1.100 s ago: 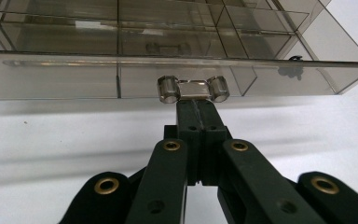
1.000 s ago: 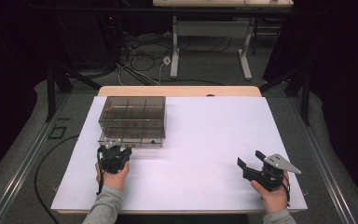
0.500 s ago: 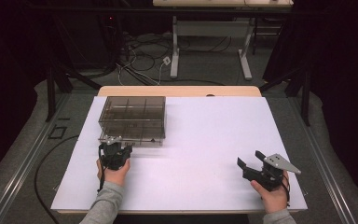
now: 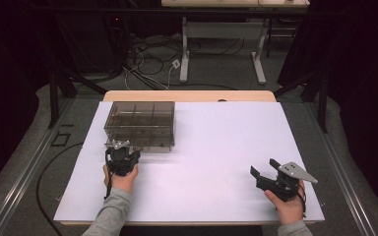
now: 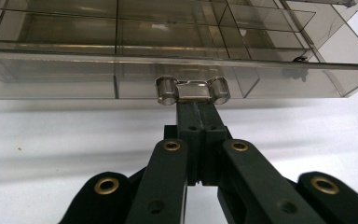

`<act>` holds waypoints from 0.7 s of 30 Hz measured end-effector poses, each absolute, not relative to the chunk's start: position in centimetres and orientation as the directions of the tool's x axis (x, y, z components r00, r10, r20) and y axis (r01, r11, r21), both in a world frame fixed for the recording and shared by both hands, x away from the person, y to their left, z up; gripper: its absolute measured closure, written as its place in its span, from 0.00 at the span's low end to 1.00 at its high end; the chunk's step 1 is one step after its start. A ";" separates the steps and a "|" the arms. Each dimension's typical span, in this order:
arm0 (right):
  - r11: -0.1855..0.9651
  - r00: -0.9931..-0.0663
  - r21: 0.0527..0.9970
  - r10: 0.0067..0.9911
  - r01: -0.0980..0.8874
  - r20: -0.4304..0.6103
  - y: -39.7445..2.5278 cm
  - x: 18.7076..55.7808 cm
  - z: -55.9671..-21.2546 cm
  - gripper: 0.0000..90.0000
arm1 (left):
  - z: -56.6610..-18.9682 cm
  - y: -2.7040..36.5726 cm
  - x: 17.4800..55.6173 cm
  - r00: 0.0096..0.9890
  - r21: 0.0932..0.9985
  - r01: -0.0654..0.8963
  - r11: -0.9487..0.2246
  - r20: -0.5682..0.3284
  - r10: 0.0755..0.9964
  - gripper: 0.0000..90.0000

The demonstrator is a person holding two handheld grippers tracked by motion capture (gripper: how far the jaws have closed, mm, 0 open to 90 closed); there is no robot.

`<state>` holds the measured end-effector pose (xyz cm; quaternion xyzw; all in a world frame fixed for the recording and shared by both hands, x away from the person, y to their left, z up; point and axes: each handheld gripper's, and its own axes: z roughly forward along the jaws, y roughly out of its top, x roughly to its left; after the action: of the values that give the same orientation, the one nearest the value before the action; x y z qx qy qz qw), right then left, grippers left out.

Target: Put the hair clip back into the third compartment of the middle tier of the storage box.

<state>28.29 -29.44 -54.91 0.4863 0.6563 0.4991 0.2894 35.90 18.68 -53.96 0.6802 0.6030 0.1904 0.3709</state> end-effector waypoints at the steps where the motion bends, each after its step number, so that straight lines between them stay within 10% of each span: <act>1: 0.029 -0.358 0.937 0.928 0.348 0.105 -29.5 28.3 -54.9 0.21 | -54.0 18.7 35.9 0.200 0.734 0.679 0.003 -0.189 0.961 1.00; 21: 0.029 -0.356 0.938 0.929 0.345 0.102 -29.5 28.3 -54.9 0.21 | -53.8 18.3 37.3 0.184 0.736 0.677 0.011 -0.184 0.966 1.00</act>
<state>28.32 -29.50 -54.90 0.4863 0.6551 0.4989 0.2923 37.29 18.32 -53.76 0.6754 0.6079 0.1958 0.3686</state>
